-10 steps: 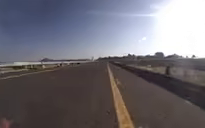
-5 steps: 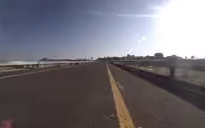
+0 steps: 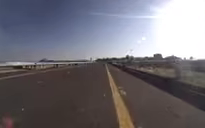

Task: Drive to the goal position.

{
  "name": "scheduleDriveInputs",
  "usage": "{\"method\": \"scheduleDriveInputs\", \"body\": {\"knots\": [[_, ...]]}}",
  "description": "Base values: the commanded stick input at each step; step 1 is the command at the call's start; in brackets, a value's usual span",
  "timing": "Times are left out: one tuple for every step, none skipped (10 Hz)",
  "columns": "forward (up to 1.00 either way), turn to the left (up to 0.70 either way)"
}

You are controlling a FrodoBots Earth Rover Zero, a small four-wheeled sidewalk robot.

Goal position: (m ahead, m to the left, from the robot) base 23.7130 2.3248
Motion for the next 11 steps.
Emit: {"method": "scheduleDriveInputs", "body": {"knots": [[0.70, 0.00], [0.70, 0.00], [0.70, 0.00], [0.70, 0.00], [0.70, 0.00], [0.70, 0.00], [0.70, 0.00], [0.70, 0.00], [0.70, 0.00], [0.70, 0.00], [0.70, 0.00]]}}
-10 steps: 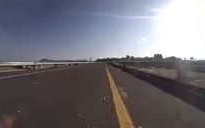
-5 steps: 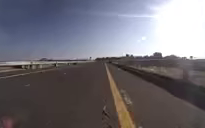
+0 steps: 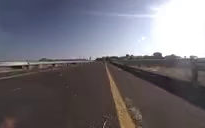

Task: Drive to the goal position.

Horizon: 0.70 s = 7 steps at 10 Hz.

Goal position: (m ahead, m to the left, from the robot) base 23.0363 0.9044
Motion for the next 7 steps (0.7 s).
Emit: {"method": "scheduleDriveInputs", "body": {"knots": [[0.70, 0.00], [0.70, 0.00], [0.70, 0.00], [0.70, 0.00], [0.70, 0.00], [0.70, 0.00], [0.70, 0.00]]}}
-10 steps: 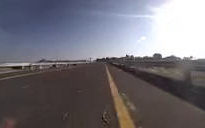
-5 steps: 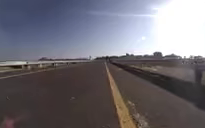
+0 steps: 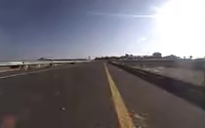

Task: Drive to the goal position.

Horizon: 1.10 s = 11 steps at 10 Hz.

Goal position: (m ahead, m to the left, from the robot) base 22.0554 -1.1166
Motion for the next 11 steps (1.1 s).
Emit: {"method": "scheduleDriveInputs", "body": {"knots": [[0.70, 0.00], [0.70, 0.00], [0.70, 0.00], [0.70, 0.00], [0.70, 0.00], [0.70, 0.00], [0.70, 0.00], [0.70, 0.00], [0.70, 0.00], [0.70, 0.00], [0.70, 0.00]]}}
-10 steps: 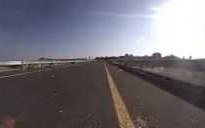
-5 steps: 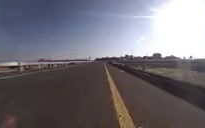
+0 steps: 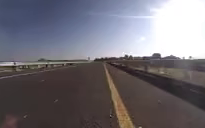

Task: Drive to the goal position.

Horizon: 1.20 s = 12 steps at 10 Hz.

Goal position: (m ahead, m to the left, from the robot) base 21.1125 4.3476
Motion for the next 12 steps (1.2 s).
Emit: {"method": "scheduleDriveInputs", "body": {"knots": [[0.70, 0.00], [0.70, 0.00], [0.70, 0.00], [0.70, 0.00], [0.70, 0.00], [0.70, 0.00], [0.70, 0.00], [0.70, 0.00], [0.70, 0.00], [0.70, 0.00], [0.70, 0.00], [0.70, 0.00]]}}
